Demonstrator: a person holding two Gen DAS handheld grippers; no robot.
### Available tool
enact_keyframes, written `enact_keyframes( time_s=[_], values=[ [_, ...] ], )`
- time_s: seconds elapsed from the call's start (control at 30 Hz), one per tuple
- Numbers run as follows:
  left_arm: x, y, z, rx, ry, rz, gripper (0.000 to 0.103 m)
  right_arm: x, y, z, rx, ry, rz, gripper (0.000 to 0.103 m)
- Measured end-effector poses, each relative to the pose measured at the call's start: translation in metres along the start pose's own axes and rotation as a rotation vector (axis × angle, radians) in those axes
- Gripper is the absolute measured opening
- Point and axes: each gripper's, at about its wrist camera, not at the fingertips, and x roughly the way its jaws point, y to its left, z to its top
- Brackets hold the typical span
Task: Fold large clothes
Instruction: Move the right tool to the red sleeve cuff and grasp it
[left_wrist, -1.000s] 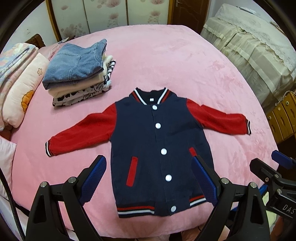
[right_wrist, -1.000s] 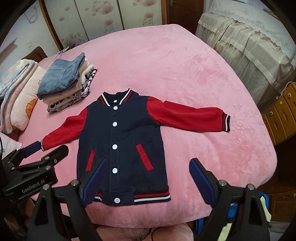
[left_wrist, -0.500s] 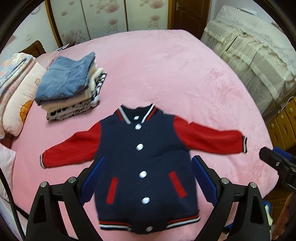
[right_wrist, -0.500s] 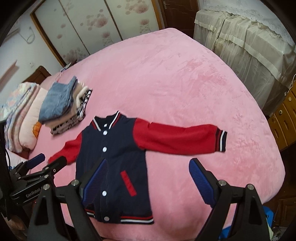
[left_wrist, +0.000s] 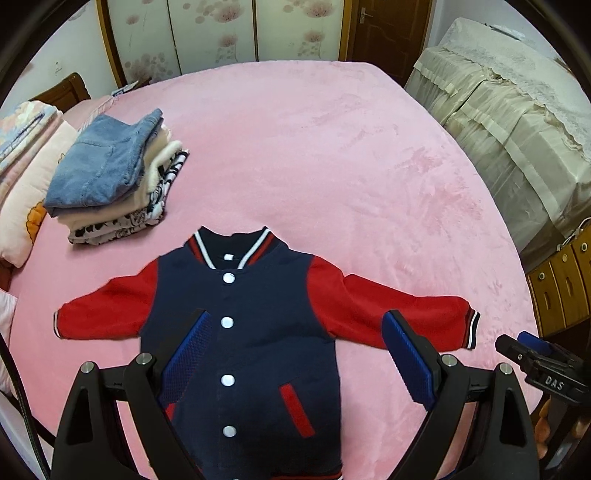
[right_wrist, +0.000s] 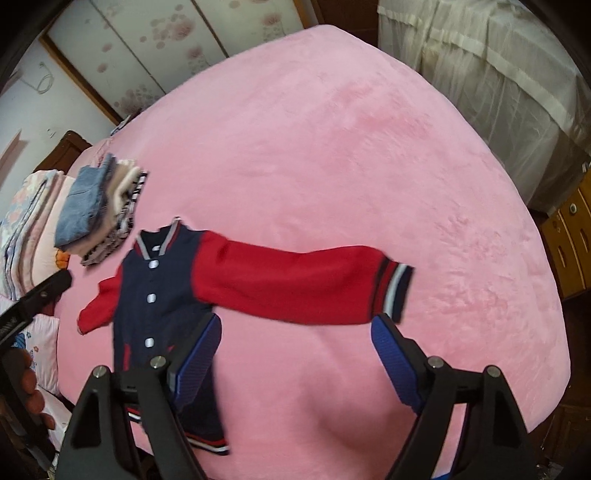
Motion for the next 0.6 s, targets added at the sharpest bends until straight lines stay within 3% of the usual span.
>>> enact_keyframes(
  time_s=[0.27, 0.53, 0.6],
  values=[
    [0.054, -0.015, -0.003, 0.008, 0.117, -0.004, 0.092, 0.057, -0.066, 0.006, 0.071, 0.096, -0.017, 0.067],
    [0.089, -0.033, -0.006, 0.011, 0.176, -0.012, 0.092, 0.106, -0.101, 0.008, 0.142, 0.161, -0.005, 0.066],
    [0.098, -0.040, -0.004, 0.016, 0.187, -0.017, 0.092, 0.115, -0.103, 0.010, 0.142, 0.168, -0.010, 0.061]
  ],
)
